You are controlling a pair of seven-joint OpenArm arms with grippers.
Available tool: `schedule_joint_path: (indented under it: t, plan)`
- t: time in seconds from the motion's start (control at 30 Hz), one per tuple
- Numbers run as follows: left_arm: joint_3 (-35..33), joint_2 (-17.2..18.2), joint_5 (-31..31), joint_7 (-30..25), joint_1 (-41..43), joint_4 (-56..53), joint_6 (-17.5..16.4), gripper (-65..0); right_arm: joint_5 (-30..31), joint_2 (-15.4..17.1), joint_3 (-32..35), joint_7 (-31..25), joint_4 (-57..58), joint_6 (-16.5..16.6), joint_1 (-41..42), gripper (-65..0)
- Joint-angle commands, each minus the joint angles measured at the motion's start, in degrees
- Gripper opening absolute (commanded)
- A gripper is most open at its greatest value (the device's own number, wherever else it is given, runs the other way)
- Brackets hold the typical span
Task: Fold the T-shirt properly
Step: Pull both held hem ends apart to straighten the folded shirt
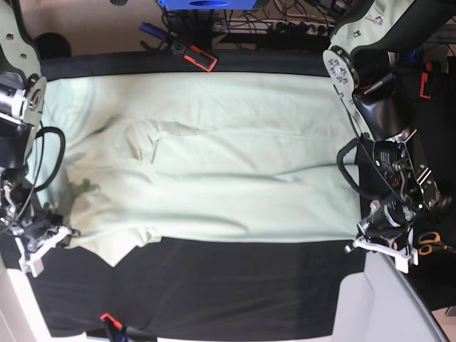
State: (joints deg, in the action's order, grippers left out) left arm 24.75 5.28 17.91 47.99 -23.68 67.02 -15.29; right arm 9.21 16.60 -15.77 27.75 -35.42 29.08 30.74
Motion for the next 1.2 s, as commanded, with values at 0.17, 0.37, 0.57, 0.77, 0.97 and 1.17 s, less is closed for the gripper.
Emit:
schedule_joint_path:
  t: [0.17, 0.37, 0.57, 0.77, 0.97, 1.17]
  plan:
    - [0.08, 0.04, 0.77, -1.35, -4.76, 1.15, -0.40, -65.0, 0.85, 0.85, -0.27, -1.42, -1.37, 0.50, 2.45, -65.0]
    - [-0.09, -0.75, 0.77, -1.35, -5.55, 1.15, -0.40, -65.0, 0.85, 0.85, -0.27, -2.12, -1.37, 0.50, 2.45, -65.0]
    - [0.17, -0.58, 0.77, -1.44, -5.11, 1.15, -0.40, -65.0, 0.77, 0.94, -0.36, -5.11, -1.28, 0.24, 1.39, -65.0]
    - [0.35, -0.31, 0.77, -1.44, -5.02, 1.15, -0.40, -65.0, 0.85, 2.08, -0.45, -5.20, -1.37, 0.41, 0.95, -65.0]
    - [-0.01, -0.58, 0.77, -1.53, -1.77, 3.96, -0.40, -65.0, 0.85, 3.22, -2.56, -6.34, -1.20, 0.50, -1.07, -65.0]
    - [-0.09, -0.84, 0.77, -1.35, 2.45, 10.03, -0.40, -65.0, 0.85, 3.22, -2.82, -6.60, -1.37, 1.38, -2.65, -65.0]
